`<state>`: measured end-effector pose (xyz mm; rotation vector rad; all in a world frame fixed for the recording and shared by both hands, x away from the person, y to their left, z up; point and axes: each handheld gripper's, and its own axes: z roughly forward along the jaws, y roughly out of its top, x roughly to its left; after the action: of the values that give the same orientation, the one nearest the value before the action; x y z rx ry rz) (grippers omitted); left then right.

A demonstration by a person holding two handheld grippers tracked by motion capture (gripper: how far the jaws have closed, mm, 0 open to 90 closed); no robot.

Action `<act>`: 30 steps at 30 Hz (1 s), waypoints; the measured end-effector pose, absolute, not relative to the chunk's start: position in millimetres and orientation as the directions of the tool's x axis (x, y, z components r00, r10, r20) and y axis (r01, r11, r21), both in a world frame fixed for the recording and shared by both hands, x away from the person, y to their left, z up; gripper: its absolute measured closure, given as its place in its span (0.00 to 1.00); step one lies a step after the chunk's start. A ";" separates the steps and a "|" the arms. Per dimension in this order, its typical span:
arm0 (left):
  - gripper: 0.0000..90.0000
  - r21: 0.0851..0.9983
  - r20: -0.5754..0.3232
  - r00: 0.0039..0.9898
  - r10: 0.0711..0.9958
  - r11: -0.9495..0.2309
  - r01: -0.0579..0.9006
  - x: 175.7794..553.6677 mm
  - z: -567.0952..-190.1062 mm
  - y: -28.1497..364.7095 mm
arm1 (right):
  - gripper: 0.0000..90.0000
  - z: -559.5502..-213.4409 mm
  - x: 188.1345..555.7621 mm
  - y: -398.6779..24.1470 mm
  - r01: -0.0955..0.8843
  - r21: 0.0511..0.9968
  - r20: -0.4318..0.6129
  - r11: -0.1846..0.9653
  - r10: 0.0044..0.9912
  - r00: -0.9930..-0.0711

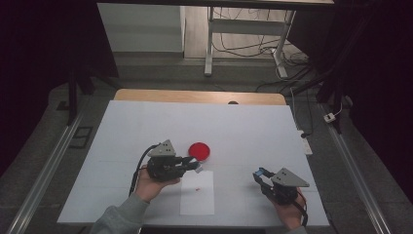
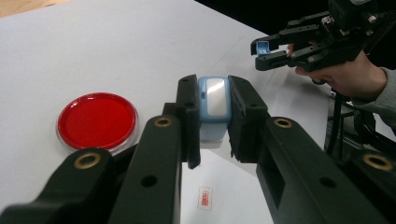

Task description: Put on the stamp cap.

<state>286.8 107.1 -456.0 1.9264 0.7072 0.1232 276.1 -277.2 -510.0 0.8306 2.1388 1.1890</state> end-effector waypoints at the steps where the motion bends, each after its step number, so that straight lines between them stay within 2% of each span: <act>1: 0.84 0.859 -0.222 0.821 0.526 -0.292 0.420 286.8 -456.0 106.9 | 0.72 -509.9 276.3 -276.7 0.247 0.872 -0.167 0.421 0.733 -0.660; 18: 0.84 0.855 -0.253 0.816 0.520 -0.275 0.440 294.7 -459.3 107.9 | 0.72 -508.4 276.3 -264.2 0.251 0.897 -0.102 0.365 0.721 -0.685; 30: 0.84 0.859 -0.244 0.819 0.520 -0.277 0.431 290.1 -456.8 111.7 | 0.72 -505.9 273.7 -248.0 0.229 0.900 -0.115 0.372 0.707 -0.698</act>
<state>290.1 111.7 -456.8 1.9108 0.7136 0.1017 273.7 -248.0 -505.9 0.8064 2.1477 1.2941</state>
